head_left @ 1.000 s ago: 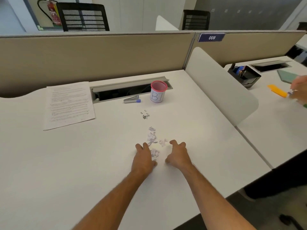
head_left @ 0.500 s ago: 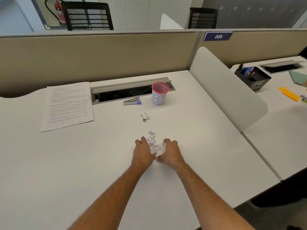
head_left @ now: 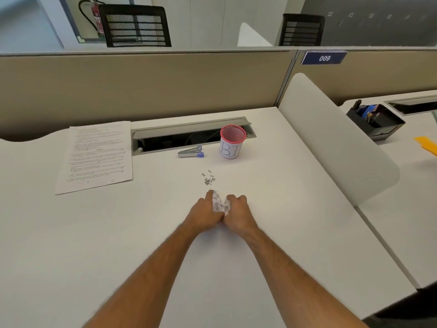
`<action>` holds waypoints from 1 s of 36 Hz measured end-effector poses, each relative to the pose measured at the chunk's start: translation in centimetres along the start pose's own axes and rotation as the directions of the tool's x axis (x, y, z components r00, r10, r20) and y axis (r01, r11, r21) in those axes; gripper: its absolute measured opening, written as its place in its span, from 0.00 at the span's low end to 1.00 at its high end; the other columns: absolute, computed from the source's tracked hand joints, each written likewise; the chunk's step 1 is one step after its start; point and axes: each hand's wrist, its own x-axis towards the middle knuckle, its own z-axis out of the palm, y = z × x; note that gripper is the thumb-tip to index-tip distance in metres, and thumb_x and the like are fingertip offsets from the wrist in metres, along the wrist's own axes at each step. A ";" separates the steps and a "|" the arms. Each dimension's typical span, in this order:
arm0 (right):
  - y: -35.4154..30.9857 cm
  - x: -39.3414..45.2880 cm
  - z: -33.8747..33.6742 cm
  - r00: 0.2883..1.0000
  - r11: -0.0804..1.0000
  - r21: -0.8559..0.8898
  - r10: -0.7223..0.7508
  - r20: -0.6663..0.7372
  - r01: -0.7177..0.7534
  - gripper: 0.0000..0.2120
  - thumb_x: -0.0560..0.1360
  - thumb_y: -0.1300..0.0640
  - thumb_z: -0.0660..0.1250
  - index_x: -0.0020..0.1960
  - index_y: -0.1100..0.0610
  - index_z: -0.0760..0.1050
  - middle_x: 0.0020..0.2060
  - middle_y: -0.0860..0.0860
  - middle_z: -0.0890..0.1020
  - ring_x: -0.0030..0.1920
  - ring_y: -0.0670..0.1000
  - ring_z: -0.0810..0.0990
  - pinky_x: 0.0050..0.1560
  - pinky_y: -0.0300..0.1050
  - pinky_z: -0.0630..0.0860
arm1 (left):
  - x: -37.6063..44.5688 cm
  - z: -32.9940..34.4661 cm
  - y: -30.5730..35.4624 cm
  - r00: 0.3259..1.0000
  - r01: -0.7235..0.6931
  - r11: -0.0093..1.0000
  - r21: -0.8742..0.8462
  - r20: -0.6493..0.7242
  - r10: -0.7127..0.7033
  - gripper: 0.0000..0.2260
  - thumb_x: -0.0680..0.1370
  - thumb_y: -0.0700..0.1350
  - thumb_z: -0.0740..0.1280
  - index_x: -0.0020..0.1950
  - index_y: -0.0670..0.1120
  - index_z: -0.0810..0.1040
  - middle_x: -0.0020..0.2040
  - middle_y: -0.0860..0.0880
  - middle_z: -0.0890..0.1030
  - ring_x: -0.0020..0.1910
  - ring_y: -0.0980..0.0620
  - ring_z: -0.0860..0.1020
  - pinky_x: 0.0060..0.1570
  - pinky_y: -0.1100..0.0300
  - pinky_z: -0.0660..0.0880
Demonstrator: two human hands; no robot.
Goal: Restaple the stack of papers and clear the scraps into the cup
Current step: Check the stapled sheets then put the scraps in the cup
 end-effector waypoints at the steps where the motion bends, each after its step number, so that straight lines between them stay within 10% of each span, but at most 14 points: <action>1: 0.0 0.3 0.0 1.000 1.000 -0.002 -0.003 0.001 0.003 0.27 0.69 0.61 0.74 0.66 0.57 0.70 0.56 0.52 0.65 0.57 0.56 0.77 0.55 0.47 0.79 | -0.2 -0.3 0.3 1.000 -0.009 1.000 -0.018 -0.010 0.009 0.29 0.73 0.49 0.70 0.72 0.51 0.65 0.56 0.48 0.82 0.48 0.46 0.83 0.48 0.51 0.83; 7: -0.6 0.9 0.5 1.000 0.998 -0.066 -0.005 0.031 0.007 0.39 0.65 0.49 0.79 0.71 0.50 0.65 0.61 0.55 0.65 0.64 0.56 0.65 0.58 0.48 0.73 | -0.8 -1.8 0.4 0.973 0.026 0.999 -0.021 -0.227 -0.030 0.22 0.79 0.46 0.68 0.71 0.43 0.68 0.59 0.44 0.81 0.54 0.45 0.79 0.51 0.60 0.72; 14: -1.9 1.7 1.5 0.998 0.990 -0.122 -0.064 0.000 0.064 0.40 0.67 0.44 0.78 0.74 0.42 0.64 0.60 0.55 0.65 0.62 0.57 0.66 0.55 0.47 0.73 | -1.5 -2.5 0.2 0.984 0.065 0.997 -0.046 -0.164 -0.072 0.21 0.82 0.40 0.62 0.75 0.41 0.66 0.64 0.40 0.79 0.61 0.42 0.79 0.54 0.57 0.75; 24: -2.4 2.7 1.6 0.993 0.988 -0.106 -0.116 -0.018 0.113 0.17 0.76 0.58 0.67 0.64 0.50 0.78 0.54 0.50 0.67 0.60 0.56 0.70 0.56 0.46 0.76 | -2.6 -3.1 -0.9 0.987 0.120 0.985 -0.125 -0.094 -0.133 0.22 0.81 0.37 0.58 0.76 0.46 0.65 0.66 0.43 0.77 0.63 0.44 0.78 0.63 0.54 0.75; 36: -2.9 3.3 -0.7 0.995 0.973 -0.209 -0.101 -0.014 0.096 0.13 0.73 0.68 0.63 0.50 0.60 0.85 0.49 0.55 0.85 0.51 0.54 0.82 0.48 0.42 0.75 | -2.8 -3.5 0.2 0.990 0.102 0.981 -0.163 -0.080 -0.116 0.23 0.81 0.36 0.56 0.75 0.48 0.65 0.65 0.44 0.77 0.60 0.45 0.77 0.52 0.58 0.75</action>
